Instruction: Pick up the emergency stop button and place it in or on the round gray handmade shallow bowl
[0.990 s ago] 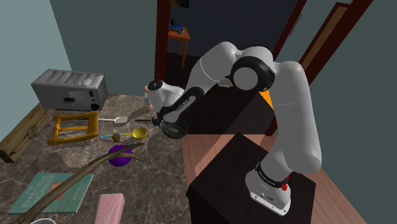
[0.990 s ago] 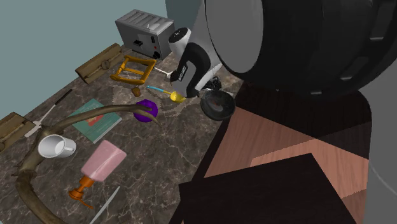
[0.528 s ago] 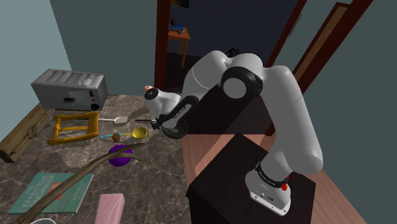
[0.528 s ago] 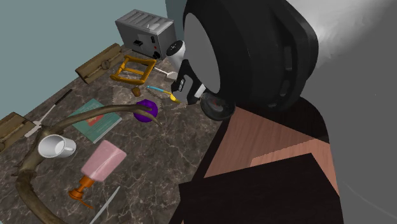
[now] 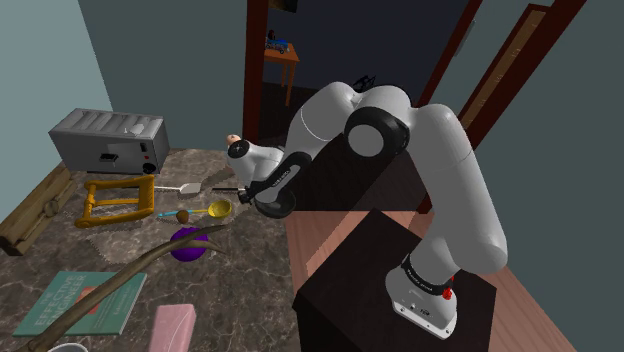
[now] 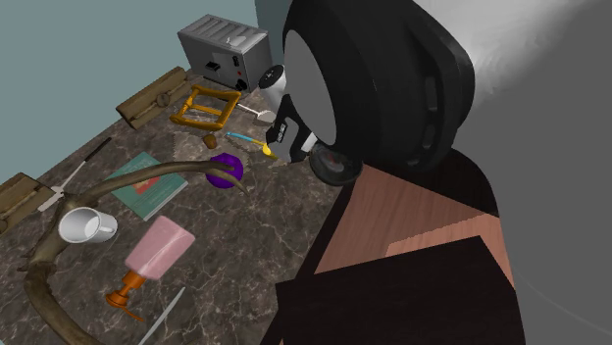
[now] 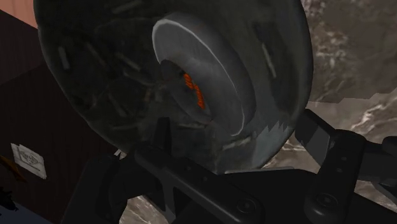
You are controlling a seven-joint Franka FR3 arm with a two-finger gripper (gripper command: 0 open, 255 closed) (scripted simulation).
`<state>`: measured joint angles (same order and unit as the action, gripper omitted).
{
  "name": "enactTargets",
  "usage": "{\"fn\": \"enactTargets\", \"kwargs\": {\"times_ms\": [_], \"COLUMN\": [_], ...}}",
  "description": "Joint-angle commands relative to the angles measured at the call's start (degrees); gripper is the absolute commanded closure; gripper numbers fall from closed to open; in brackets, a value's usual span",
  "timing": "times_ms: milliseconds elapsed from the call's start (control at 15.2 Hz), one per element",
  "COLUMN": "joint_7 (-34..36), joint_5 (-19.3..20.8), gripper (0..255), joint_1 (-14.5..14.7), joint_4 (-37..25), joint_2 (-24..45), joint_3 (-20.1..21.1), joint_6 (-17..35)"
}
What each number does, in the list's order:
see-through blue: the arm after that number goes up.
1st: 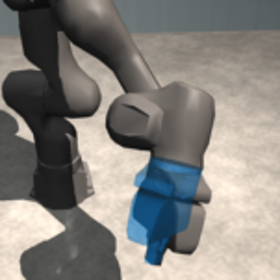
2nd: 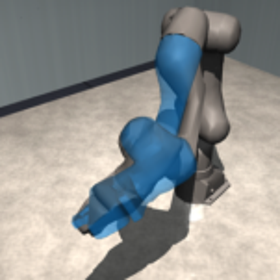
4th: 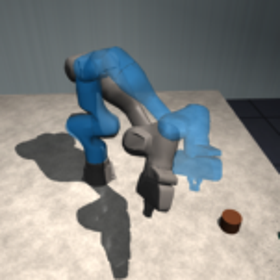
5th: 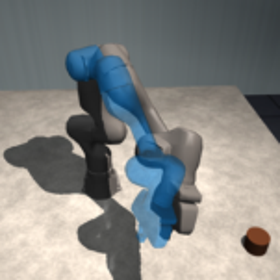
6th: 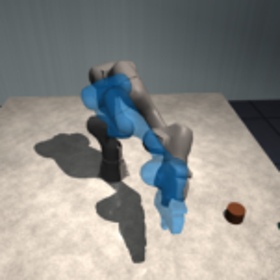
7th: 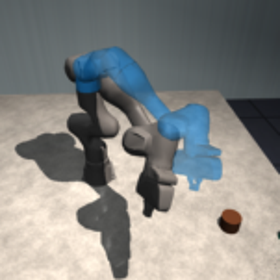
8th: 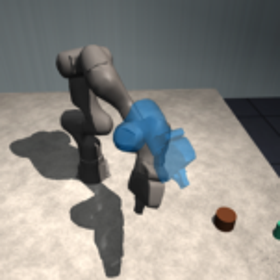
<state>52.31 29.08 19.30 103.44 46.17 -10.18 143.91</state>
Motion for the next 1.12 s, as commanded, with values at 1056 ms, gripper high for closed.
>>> {"fn": "enactTargets", "kwargs": {"times_ms": [1056], "joint_7": [-1.5], "joint_5": [-0.4], "gripper": [255], "joint_1": [0.0], "joint_4": [2.0], "joint_2": [-4.8], "joint_3": [0.3], "joint_6": [-2.6]}}
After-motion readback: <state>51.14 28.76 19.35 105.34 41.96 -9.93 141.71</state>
